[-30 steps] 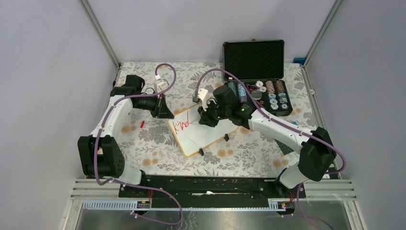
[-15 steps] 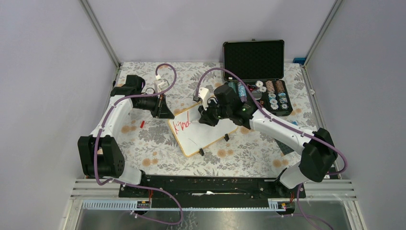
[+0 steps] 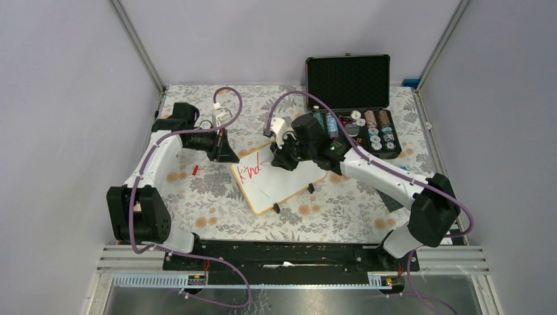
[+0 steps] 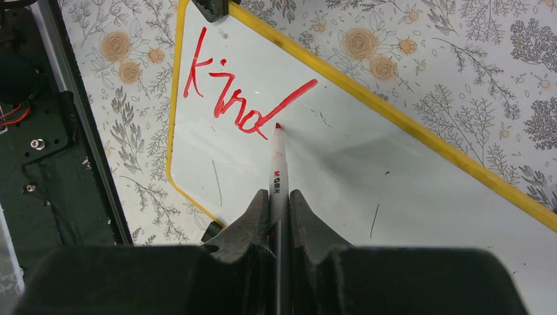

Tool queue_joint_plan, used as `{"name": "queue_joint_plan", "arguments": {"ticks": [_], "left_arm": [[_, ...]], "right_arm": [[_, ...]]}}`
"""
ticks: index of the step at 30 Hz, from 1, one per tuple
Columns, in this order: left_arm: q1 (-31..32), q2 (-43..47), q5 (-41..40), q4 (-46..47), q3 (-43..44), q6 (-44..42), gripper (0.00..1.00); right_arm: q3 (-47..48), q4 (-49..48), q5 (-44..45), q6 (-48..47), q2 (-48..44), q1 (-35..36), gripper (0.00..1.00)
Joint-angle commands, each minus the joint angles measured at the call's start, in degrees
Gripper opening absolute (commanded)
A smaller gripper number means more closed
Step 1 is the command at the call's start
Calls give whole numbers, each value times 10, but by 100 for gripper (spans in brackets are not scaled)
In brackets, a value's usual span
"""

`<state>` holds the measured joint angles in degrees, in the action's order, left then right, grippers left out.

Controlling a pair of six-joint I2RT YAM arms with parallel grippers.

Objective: Write a sentence on the whiteboard

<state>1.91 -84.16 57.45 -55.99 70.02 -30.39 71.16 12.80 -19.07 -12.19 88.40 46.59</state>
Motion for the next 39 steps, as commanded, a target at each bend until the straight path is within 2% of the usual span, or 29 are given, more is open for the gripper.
{"name": "queue_joint_plan", "arguments": {"ticks": [1, 18, 39], "left_arm": [[13, -1, 2, -12, -11, -13, 0], [13, -6, 3, -12, -8, -13, 0], [13, -5, 2, -12, -10, -14, 0]], "right_arm": [[13, -18, 10, -1, 3, -3, 0], [-26, -16, -8, 5, -21, -2, 0], [27, -19, 6, 7, 1, -10, 0]]}}
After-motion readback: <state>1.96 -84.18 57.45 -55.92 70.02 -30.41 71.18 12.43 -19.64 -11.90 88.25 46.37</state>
